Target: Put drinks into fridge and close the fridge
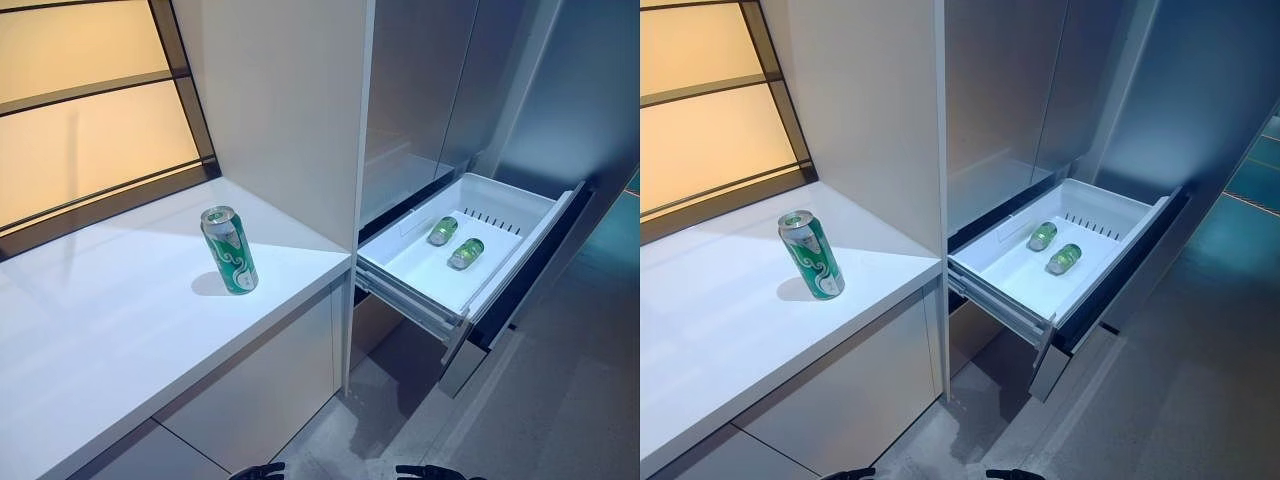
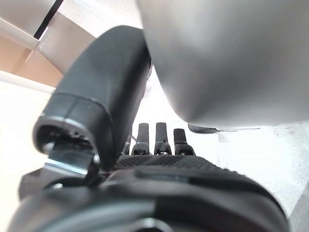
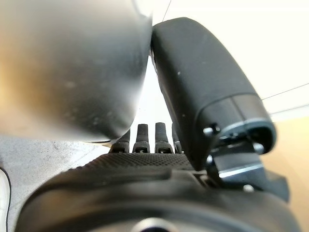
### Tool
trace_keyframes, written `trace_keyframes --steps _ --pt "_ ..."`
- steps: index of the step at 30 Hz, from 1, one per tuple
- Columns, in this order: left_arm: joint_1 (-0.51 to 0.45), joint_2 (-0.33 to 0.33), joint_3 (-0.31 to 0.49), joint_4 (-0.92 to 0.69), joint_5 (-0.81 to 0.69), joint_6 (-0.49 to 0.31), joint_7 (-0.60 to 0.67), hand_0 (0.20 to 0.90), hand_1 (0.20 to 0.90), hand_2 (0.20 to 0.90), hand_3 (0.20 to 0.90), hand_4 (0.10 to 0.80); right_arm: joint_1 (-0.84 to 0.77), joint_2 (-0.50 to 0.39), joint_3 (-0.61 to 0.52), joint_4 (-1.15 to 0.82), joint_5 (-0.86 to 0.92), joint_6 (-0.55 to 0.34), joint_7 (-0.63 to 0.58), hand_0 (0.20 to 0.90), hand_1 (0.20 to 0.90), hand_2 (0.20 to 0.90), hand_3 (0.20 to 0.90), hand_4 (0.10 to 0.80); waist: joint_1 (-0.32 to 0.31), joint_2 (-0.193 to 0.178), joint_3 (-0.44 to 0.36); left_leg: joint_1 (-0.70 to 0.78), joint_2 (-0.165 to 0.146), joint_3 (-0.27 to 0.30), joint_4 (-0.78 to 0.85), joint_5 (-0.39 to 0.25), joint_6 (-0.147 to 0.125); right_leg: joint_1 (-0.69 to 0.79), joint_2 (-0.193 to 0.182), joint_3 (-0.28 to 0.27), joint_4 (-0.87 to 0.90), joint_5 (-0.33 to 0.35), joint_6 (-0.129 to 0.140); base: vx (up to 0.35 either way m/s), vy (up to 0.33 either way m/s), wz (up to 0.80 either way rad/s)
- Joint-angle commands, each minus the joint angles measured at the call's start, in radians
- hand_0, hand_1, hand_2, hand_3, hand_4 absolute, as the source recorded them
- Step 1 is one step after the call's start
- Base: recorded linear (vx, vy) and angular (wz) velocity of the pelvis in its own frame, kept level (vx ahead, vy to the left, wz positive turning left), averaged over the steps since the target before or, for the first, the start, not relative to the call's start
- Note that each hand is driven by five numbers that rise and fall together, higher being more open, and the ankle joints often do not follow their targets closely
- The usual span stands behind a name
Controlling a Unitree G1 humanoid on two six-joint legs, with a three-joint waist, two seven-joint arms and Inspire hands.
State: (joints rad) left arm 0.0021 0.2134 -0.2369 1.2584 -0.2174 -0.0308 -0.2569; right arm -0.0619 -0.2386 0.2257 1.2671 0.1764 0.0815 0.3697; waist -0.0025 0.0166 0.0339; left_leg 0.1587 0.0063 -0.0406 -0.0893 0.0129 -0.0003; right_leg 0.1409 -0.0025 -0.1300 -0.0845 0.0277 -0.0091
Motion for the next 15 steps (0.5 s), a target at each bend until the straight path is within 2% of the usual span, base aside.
trace_keyframes --steps 1,7,10,13,15 --pt "-0.052 -0.007 0.005 0.057 0.013 -0.035 -0.032 0.900 0.900 0.900 0.900 0.800 -0.034 0.014 0.024 0.060 -0.020 0.002 0.029 0.900 0.900 0.900 0.900 0.800 0.015 -0.030 0.021 0.009 -0.040 0.071 0.029 -0.038 0.024 0.003 -0.027 0.026 0.044 -0.014 0.045 0.000 0.000 0.00" --pt "-0.050 -0.006 0.014 0.052 -0.025 -0.071 -0.016 0.900 0.900 0.900 0.900 0.800 -0.032 0.014 0.024 0.058 -0.021 0.005 0.029 0.900 0.900 0.900 0.900 0.800 0.015 -0.030 0.020 0.010 -0.041 0.069 0.029 -0.038 0.025 0.004 -0.026 0.027 0.044 -0.015 0.045 0.000 0.000 0.00" --pt "-0.061 -0.001 0.016 0.039 -0.034 -0.126 -0.014 0.900 0.900 0.900 0.900 0.800 -0.038 0.012 0.027 0.060 -0.019 0.008 0.031 0.900 0.900 0.900 0.900 0.800 0.014 -0.029 0.021 0.010 -0.040 0.069 0.028 -0.037 0.023 0.003 -0.025 0.029 0.045 -0.016 0.044 0.000 0.000 0.00" --pt "-0.081 0.010 -0.012 -0.018 -0.050 -0.189 -0.077 0.900 0.900 0.900 0.900 0.800 -0.045 0.001 0.037 0.048 -0.015 0.020 0.034 0.900 0.900 0.900 0.900 0.800 0.011 -0.026 0.024 0.010 -0.038 0.070 0.027 -0.036 0.021 0.002 -0.023 0.034 0.045 -0.017 0.045 0.000 0.000 0.00" --pt "-0.100 0.023 -0.051 -0.103 -0.078 -0.184 -0.157 0.900 0.900 0.900 0.900 0.800 -0.053 -0.009 0.043 0.035 -0.012 0.034 0.038 0.900 0.900 0.900 0.900 0.800 0.009 -0.020 0.028 0.008 -0.036 0.073 0.028 -0.035 0.019 -0.002 -0.022 0.037 0.048 -0.016 0.046 0.000 0.000 0.00"
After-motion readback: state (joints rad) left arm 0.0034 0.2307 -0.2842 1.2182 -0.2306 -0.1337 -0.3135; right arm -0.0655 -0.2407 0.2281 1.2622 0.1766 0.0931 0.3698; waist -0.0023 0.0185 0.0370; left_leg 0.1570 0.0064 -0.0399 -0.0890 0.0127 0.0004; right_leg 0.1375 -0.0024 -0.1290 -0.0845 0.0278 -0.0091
